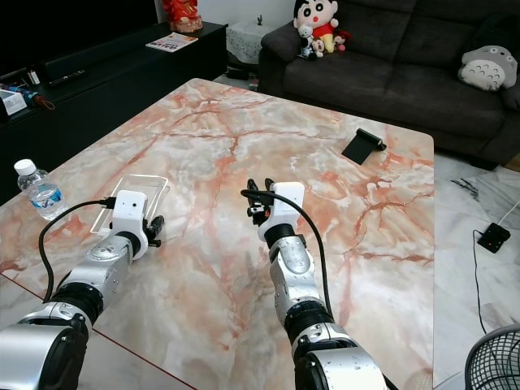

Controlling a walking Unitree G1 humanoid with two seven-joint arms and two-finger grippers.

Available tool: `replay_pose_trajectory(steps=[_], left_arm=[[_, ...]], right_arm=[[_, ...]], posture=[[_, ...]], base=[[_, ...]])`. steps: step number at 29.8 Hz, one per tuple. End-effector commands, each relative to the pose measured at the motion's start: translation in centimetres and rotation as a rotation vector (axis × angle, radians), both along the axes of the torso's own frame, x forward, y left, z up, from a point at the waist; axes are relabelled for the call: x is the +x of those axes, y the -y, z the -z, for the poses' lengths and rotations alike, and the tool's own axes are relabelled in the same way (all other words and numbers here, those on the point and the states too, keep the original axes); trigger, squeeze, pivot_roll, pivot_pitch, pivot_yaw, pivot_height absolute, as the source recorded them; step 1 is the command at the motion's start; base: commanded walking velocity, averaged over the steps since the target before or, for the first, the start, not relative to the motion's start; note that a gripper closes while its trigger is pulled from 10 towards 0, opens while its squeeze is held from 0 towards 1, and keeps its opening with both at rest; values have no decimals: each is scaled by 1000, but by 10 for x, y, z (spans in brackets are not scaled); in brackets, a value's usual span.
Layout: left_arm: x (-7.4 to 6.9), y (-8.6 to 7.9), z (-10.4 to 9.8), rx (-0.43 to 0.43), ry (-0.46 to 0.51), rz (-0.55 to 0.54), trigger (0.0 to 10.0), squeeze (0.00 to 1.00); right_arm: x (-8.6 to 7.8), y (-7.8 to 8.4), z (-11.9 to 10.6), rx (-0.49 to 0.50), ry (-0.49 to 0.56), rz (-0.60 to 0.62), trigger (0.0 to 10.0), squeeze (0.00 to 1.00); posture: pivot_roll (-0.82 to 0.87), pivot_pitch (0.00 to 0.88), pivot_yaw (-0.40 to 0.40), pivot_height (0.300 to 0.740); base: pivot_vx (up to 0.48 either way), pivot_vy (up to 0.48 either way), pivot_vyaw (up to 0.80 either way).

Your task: Picking trash to rubbish bin

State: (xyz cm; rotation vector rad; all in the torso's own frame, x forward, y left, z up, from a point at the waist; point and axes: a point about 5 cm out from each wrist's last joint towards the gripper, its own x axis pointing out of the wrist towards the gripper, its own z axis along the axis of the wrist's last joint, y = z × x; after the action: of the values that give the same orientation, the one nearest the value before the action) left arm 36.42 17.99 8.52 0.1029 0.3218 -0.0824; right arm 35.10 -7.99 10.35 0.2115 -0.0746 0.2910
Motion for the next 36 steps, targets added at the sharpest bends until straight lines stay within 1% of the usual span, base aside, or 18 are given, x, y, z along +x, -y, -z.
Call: replay_pose_trajectory(steps=[1, 10, 13, 18, 20, 21, 24, 25, 26, 27, 28, 29, 33, 36], left_arm=[[-4, 3, 8, 15, -39, 22, 0, 0], [-3, 5, 7, 12, -37, 36, 0, 0], [-3, 5, 5, 8, -19, 35, 0, 0], [1, 10, -6, -14, 73, 37, 0, 0], [2, 11, -7, -15, 85, 40, 0, 0], [5, 13, -18, -11, 170, 42, 0, 0], [7, 12, -29, -8, 254, 20, 0, 0], [8, 11, -35, -2, 296, 1, 4235, 0], [9, 11, -37, -1, 310, -7, 4235, 0], [9, 10, -40, 16, 340, -15, 9647, 0], [9, 10, -42, 31, 356, -16, 10000, 0], [9, 10, -42, 31, 356, -16, 10000, 0], [6, 6, -48, 44, 436, -52, 10000, 0], [5, 6, -49, 54, 460, -61, 10000, 0]], right_arm=[[1, 2, -1, -3, -1, 3, 10000, 0], [1, 2, 0, -3, -1, 7, 10000, 0], [1, 4, 0, -3, -1, 11, 10000, 0], [1, 4, -1, -3, 0, 15, 10000, 0], [1, 4, -1, -3, 0, 15, 10000, 0], [2, 4, -1, -1, 2, 16, 10000, 0], [2, 4, -2, 1, 4, 18, 10000, 0], [2, 4, -3, 2, 6, 20, 10000, 0], [2, 5, -3, 3, 7, 21, 10000, 0], [3, 5, -3, 2, 8, 23, 10000, 0], [3, 6, -4, 3, 9, 26, 10000, 0], [3, 6, -4, 3, 9, 26, 10000, 0], [5, 7, -9, 14, 29, 46, 10000, 0], [6, 9, -11, 20, 46, 58, 10000, 0]], posture=[[63, 6, -56, 740], [59, 10, -52, 740], [58, 10, -51, 740], [56, 11, -51, 740], [56, 11, -51, 740], [56, 8, -49, 740], [56, 8, -49, 740], [56, 8, -49, 740], [56, 8, -49, 740], [56, 8, -49, 740], [55, 9, -49, 740], [55, 9, -49, 740], [52, 11, -51, 740], [49, 11, -49, 740]], base=[[0, 0, 0], [0, 0, 0], [0, 0, 0], [0, 0, 0], [0, 0, 0], [0, 0, 0], [0, 0, 0], [0, 0, 0], [0, 0, 0], [0, 0, 0], [0, 0, 0], [0, 0, 0], [0, 0, 0], [0, 0, 0]])
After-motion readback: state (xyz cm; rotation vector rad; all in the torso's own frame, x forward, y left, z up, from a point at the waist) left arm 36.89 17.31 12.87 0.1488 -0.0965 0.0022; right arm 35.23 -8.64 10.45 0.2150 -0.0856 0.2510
